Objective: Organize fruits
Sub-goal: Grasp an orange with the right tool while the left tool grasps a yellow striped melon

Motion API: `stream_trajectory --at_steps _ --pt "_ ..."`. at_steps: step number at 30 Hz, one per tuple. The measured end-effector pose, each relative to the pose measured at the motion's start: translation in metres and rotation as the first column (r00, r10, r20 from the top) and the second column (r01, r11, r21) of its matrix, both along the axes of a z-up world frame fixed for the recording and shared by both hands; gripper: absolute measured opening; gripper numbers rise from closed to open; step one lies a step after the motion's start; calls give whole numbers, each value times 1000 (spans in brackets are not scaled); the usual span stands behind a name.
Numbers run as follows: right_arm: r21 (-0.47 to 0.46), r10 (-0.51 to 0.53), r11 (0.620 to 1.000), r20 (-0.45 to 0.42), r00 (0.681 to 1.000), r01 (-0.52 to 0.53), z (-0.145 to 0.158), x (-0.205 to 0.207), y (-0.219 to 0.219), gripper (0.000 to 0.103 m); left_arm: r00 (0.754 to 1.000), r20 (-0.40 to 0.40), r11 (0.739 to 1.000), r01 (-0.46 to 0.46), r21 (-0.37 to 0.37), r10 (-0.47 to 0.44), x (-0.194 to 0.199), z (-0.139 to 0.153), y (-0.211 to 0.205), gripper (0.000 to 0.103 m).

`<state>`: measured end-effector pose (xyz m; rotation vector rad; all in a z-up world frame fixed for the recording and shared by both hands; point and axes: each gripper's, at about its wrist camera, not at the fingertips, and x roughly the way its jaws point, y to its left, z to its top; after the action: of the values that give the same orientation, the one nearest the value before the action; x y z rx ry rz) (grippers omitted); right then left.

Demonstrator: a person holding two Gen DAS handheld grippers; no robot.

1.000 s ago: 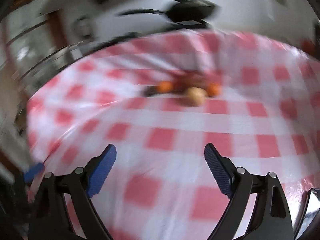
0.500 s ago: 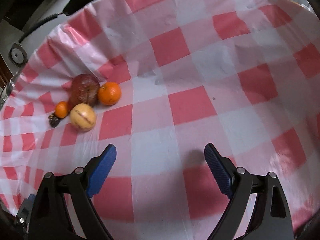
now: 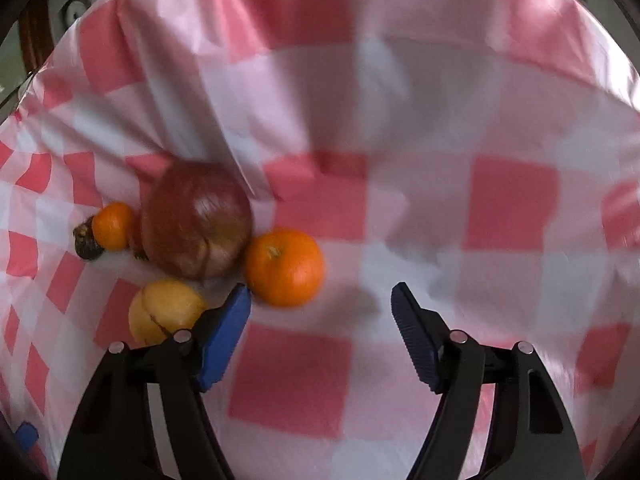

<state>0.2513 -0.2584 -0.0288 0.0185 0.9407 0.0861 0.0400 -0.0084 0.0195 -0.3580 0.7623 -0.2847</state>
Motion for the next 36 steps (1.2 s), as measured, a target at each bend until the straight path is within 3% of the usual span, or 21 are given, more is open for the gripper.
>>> stream_trajectory --at_steps 3,5,7,10,13,17,22,27,29,33,36 --pt "31 1 1000 -14 1000 -1 -3 12 4 58 1000 -5 1000 -6 -2 6 1 -1 1 102" --pt "63 17 998 -18 1000 -16 -5 13 3 41 1000 -10 1000 -10 -4 10 2 -1 1 101" --pt "77 -18 997 -21 1000 20 -5 3 -5 41 1000 -15 1000 -13 -1 13 2 -2 1 101" --pt "208 -103 972 -26 994 106 -3 -32 -28 41 1000 -20 1000 -12 4 12 2 -2 1 101" --pt "280 -154 948 -2 988 148 1 -77 -40 41 1000 -30 1000 -7 11 7 3 -3 -1 101" --pt "349 -230 913 17 973 210 4 -115 -52 41 996 -88 999 19 48 -15 9 -7 -12 102" --pt "418 -299 872 42 953 255 10 -125 -68 41 993 -106 987 63 147 -47 42 5 -56 101" --pt "480 -363 820 14 932 312 4 -127 -85 41 997 -56 949 72 307 -57 101 20 -114 102" --pt "482 -384 814 28 923 324 3 -130 -89 41 996 -68 945 70 320 -51 123 16 -125 101" --pt "451 -366 839 50 929 306 6 -128 -82 41 989 -131 948 99 303 -61 158 -2 -137 82" --pt "426 -348 857 64 935 290 8 -126 -76 41 988 -141 939 101 330 -57 161 -11 -142 57"
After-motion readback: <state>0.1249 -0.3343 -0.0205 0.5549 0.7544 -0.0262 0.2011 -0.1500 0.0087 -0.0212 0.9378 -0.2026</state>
